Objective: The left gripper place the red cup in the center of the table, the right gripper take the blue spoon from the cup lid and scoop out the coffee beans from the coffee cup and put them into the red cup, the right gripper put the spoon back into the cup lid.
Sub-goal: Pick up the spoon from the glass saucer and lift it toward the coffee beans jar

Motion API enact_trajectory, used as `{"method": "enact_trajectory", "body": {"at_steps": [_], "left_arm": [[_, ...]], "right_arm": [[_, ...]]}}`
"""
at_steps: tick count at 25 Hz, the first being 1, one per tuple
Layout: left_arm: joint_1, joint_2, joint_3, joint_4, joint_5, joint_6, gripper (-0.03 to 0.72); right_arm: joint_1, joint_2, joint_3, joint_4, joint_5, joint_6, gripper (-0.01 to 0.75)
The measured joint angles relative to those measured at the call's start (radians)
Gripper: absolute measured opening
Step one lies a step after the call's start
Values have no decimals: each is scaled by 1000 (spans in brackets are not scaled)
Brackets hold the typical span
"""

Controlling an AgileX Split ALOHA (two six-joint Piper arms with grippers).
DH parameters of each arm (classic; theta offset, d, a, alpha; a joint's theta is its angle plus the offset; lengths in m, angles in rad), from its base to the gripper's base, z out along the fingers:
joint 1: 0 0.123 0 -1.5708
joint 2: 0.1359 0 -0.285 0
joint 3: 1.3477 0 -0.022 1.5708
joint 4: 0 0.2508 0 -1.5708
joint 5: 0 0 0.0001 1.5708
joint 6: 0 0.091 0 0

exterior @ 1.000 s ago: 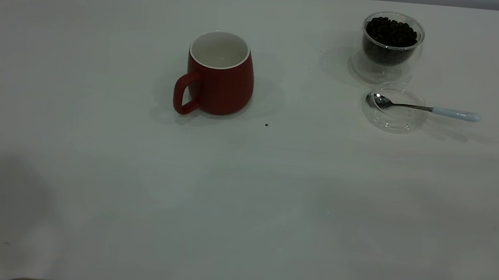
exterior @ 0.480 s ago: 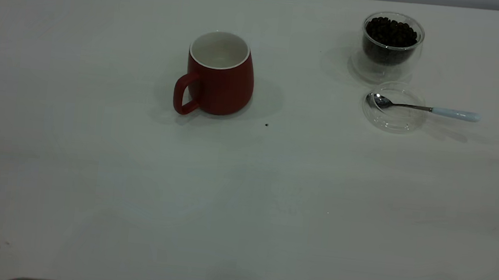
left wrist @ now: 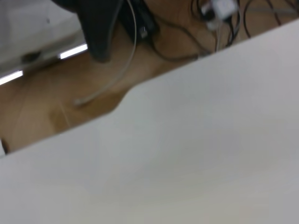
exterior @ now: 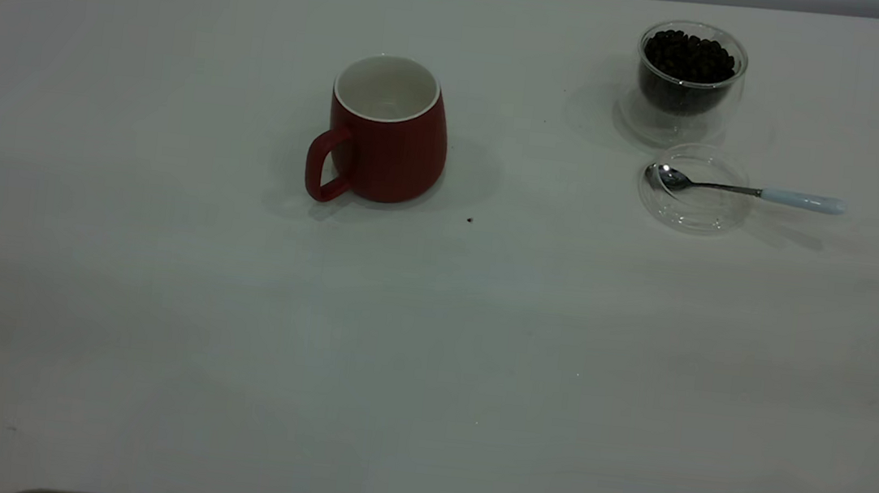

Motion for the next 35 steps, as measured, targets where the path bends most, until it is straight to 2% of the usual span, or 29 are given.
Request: {"method": "enact_trajectory", "body": {"at_steps": [3, 9, 12, 15, 21, 35], "left_arm": [[48, -97, 0, -3, 3, 0, 587], [270, -281, 0, -7, 11, 0, 587], [347, -349, 0, -9, 25, 0, 587], [352, -352, 0, -12, 27, 0, 587], [312, -352, 0, -13, 27, 0, 587], [311, -352, 0, -14, 28, 0, 587]], "right_arm": [[0, 0, 0, 0, 0, 0, 494], [0, 0, 0, 0, 0, 0, 494], [0, 0, 0, 0, 0, 0, 494], [0, 0, 0, 0, 0, 0, 494], [0, 0, 0, 0, 0, 0, 494], [0, 0, 0, 0, 0, 0, 494]]}}
